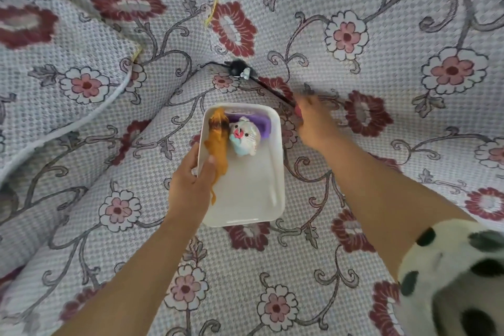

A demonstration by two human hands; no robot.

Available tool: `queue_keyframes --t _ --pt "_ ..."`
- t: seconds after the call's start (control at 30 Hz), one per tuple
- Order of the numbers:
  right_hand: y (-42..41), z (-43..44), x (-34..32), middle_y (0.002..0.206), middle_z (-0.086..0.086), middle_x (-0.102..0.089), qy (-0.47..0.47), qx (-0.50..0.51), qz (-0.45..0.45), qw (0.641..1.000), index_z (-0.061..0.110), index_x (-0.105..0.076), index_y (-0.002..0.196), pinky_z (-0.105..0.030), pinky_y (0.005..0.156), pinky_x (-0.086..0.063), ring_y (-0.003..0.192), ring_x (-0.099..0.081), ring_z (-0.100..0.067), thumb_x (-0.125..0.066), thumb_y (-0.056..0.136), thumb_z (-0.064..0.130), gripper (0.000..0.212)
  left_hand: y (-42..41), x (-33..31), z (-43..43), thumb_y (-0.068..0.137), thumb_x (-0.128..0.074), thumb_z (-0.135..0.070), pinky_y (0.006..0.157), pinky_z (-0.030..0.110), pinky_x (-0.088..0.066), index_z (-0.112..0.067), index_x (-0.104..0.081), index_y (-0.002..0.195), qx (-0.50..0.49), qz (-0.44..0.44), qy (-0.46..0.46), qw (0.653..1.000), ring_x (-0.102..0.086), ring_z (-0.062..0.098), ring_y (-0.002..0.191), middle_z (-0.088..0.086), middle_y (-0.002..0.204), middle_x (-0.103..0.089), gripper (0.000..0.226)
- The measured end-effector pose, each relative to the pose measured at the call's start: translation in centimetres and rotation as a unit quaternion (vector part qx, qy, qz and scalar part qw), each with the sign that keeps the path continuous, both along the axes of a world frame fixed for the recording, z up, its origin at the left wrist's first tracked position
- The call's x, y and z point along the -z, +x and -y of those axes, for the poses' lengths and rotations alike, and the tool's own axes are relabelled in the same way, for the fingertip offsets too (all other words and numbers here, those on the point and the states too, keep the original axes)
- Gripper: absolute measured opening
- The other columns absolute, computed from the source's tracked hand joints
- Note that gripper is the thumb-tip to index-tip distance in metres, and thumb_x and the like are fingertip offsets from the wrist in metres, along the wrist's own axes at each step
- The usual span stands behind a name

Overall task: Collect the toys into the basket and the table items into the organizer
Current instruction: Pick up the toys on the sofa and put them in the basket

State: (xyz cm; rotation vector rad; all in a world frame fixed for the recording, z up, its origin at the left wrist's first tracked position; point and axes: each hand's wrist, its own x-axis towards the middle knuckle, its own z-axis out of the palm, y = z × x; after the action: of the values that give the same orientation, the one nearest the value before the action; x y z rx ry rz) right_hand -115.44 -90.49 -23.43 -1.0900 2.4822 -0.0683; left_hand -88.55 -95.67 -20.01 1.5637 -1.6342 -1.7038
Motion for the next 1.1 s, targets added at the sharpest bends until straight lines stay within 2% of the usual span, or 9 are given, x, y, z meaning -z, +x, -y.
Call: queue_keyframes --t 0.1,0.27,0.4,0.5,0.63,0.73,0.8,0.97,1.1 --pt "-0.1 0.8 1.2 0.152 -0.014 -0.023 0.027 -0.004 -0.016 1.0 0.016 -0.016 0.151 -0.048 0.105 -0.041 0.132 -0.036 -0.041 -0.062 0.081 -0.003 0.086 0.3 0.6 0.4 0.097 -0.05 -0.034 0.048 0.01 -0.044 -0.023 -0.06 0.125 0.009 0.009 -0.015 1.0 -0.06 -0.001 0.066 -0.014 0.084 -0.064 0.032" --pt "0.2 1.2 1.8 0.149 -0.018 -0.015 0.008 0.048 -0.025 0.998 0.014 -0.031 0.144 -0.036 0.097 -0.047 0.122 -0.045 -0.037 -0.065 0.081 -0.004 0.074 0.7 1.2 0.4 0.097 -0.05 -0.029 0.039 0.012 -0.041 -0.018 -0.062 0.121 0.003 0.01 -0.013 1.0 -0.054 -0.006 0.049 -0.019 0.064 -0.063 0.029" --pt "0.2 0.1 1.6 0.122 -0.017 -0.047 -0.045 0.065 -0.022 0.997 0.011 -0.049 0.116 -0.031 0.081 -0.05 0.1 -0.056 -0.026 -0.064 0.08 -0.006 0.042 1.0 1.0 0.1 0.098 -0.051 -0.025 0.038 0.011 -0.039 -0.015 -0.062 0.121 -0.002 0.007 -0.007 1.0 -0.05 -0.005 0.044 -0.008 0.066 -0.058 0.028" --pt "0.8 -0.9 0.4 0.102 -0.005 -0.055 -0.151 0.109 0.031 0.982 0.008 -0.052 0.102 -0.02 0.069 -0.046 0.089 -0.058 -0.019 -0.06 0.086 0.0 0.02 1.4 0.7 -0.1 0.097 -0.051 -0.025 0.04 0.012 -0.041 -0.019 -0.064 0.117 0.002 0.002 0.002 1.0 -0.051 -0.004 0.046 -0.011 0.062 -0.061 0.024" --pt "3.1 -1.8 -5.1 0.112 -0.005 -0.06 -0.311 0.124 0.168 0.927 0.016 -0.06 0.112 -0.024 0.081 -0.051 0.096 -0.061 -0.014 -0.067 0.082 0.007 0.032 1.8 -0.9 -0.5 0.098 -0.05 -0.025 0.04 0.013 -0.039 -0.024 -0.064 0.11 -0.002 -0.007 0.004 1.0 -0.05 0.0 0.049 -0.003 0.069 -0.06 0.018" --pt "5.5 -2.6 -8.9 0.117 -0.002 -0.06 -0.322 0.055 0.227 0.918 0.03 -0.063 0.109 -0.03 0.086 -0.055 0.103 -0.061 -0.016 -0.072 0.076 0.008 0.04 1.9 -2.2 -0.9 0.098 -0.051 -0.026 0.039 0.013 -0.038 -0.025 -0.064 0.108 -0.008 -0.006 0.003 1.0 -0.05 0.007 0.05 -0.001 0.067 -0.059 0.017" --pt "7.2 -3.0 -10.7 0.113 0.001 -0.061 -0.304 0.038 0.241 0.921 0.028 -0.065 0.109 -0.034 0.085 -0.057 0.1 -0.062 -0.013 -0.073 0.075 0.008 0.041 2.0 -3.3 -1.2 0.098 -0.051 -0.025 0.038 0.011 -0.038 -0.023 -0.063 0.106 -0.013 -0.009 0.002 1.0 -0.05 0.0 0.046 -0.002 0.066 -0.058 0.015" --pt "10.9 -3.3 -13.0 0.085 0.005 -0.06 -0.218 -0.04 0.116 0.968 0.018 -0.062 0.095 -0.039 0.072 -0.051 0.078 -0.057 -0.017 -0.072 0.074 0.021 0.023 2.4 -5.7 -1.5 0.097 -0.051 -0.027 0.039 0.011 -0.04 -0.021 -0.063 0.11 -0.011 -0.017 0.003 1.0 -0.052 0.002 0.05 -0.002 0.067 -0.06 0.018" --pt "12.4 -2.9 -13.6 0.082 0.003 -0.063 -0.138 -0.101 -0.026 0.985 0.016 -0.059 0.086 -0.034 0.069 -0.043 0.083 -0.05 -0.019 -0.06 0.083 0.022 0.007 3.0 -6.6 -1.5 0.097 -0.051 -0.032 0.046 0.019 -0.045 -0.026 -0.063 0.116 -0.006 -0.019 0.008 1.0 -0.056 0.01 0.057 -0.004 0.068 -0.065 0.023"
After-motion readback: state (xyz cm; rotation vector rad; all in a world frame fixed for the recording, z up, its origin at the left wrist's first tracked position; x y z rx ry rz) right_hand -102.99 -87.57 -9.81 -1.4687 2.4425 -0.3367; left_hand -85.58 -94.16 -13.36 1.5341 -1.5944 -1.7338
